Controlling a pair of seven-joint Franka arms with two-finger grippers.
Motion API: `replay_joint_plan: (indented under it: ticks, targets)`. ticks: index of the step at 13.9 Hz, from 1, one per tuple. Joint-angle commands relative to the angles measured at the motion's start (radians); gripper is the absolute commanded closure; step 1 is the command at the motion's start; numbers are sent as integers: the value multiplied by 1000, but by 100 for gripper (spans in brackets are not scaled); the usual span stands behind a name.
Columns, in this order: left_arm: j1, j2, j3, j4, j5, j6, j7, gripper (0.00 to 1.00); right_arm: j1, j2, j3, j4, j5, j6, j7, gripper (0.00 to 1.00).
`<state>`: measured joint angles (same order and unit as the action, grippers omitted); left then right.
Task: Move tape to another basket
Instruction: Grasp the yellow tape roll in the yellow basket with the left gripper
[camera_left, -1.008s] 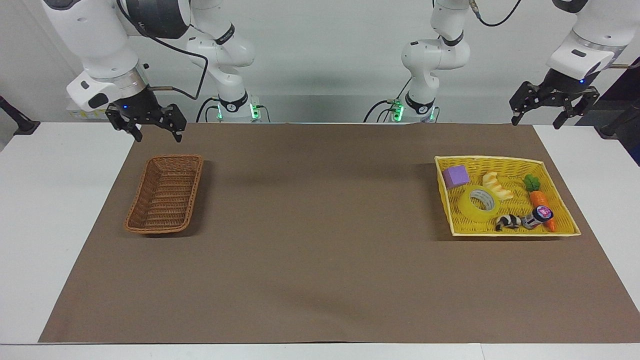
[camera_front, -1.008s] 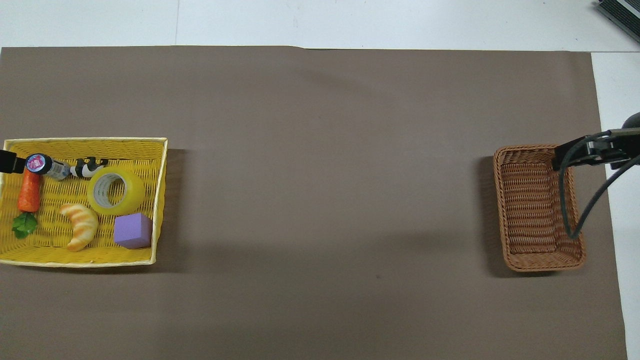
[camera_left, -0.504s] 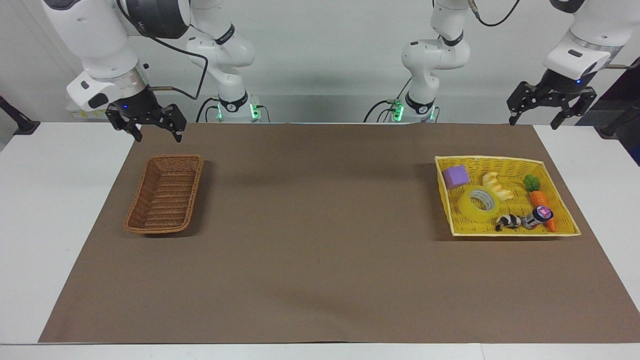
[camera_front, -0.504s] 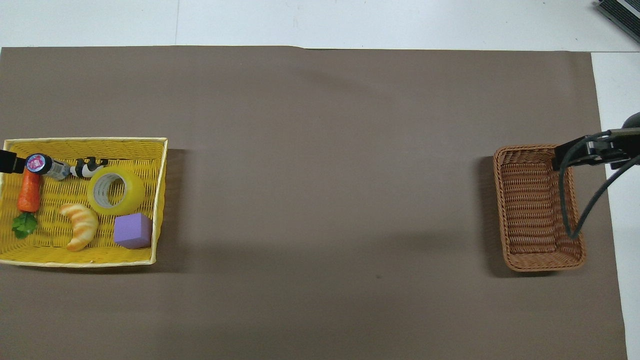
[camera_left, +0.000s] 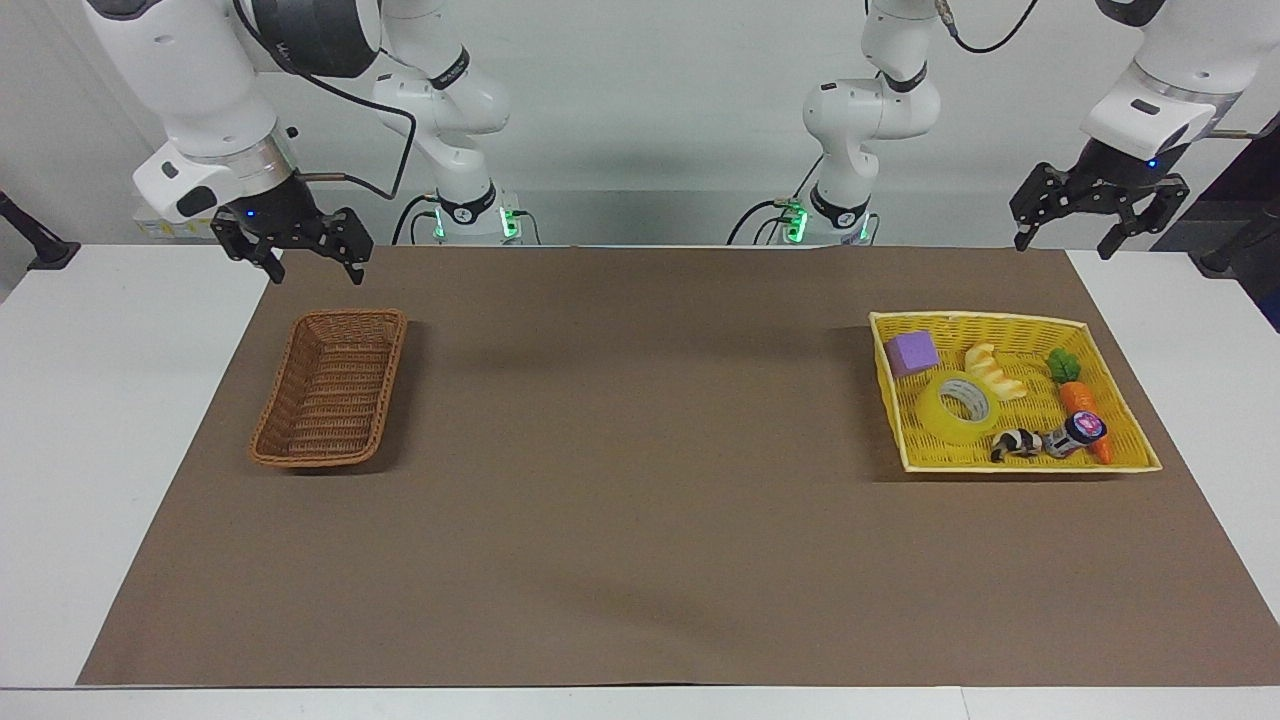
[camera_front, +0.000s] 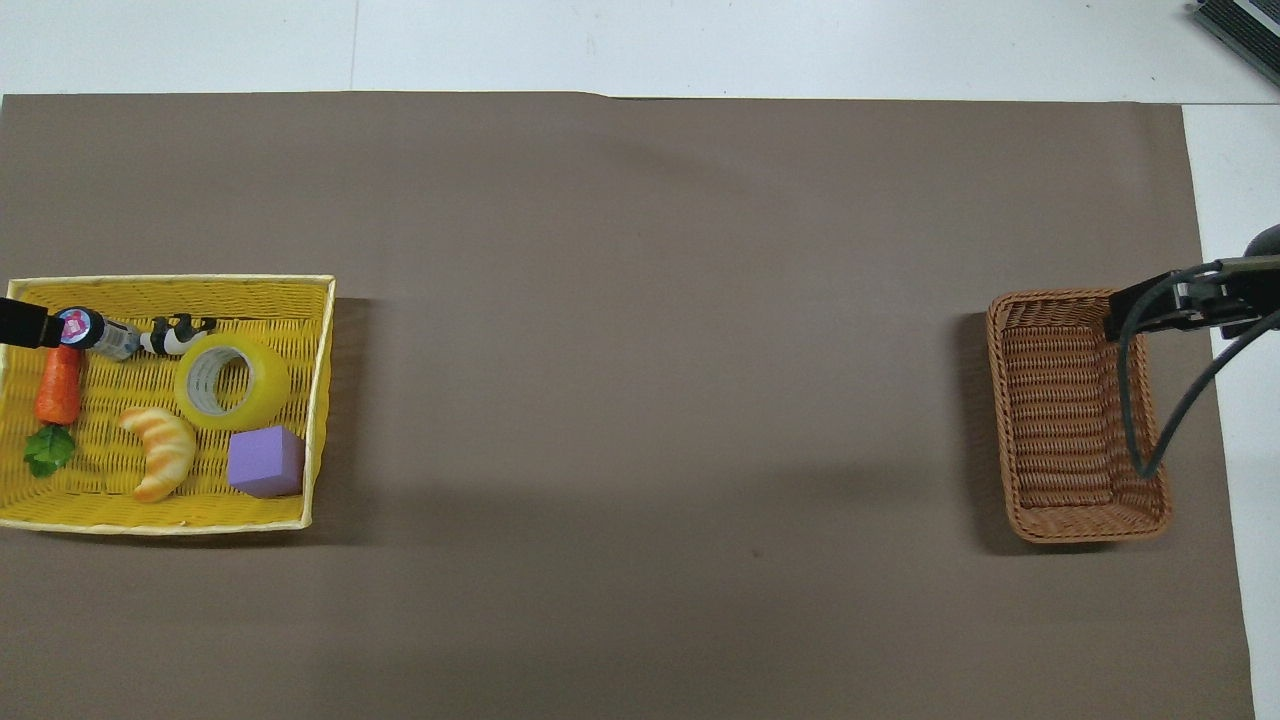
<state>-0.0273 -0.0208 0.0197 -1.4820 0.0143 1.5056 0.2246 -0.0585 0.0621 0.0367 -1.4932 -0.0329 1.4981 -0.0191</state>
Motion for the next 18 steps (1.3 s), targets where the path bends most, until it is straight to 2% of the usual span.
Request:
replay_joint_plan:
  ticks: [1,9,12,18]
  targets:
    - [-8,-59,11,-101,4,63,6,0,-12,-11,8,-10,4,2,-25,0]
    - [27,-65,26,-227,0,191,35,0,-12,-11,8,-10,4,2,-25,0]
    - [52,-62,26,-317,-19,289,77,0,-12,-11,8,-10,4,2,-25,0]
    - [110,-10,26,-434,-80,436,281,0,-12,-11,9,-10,5,2,-24,0]
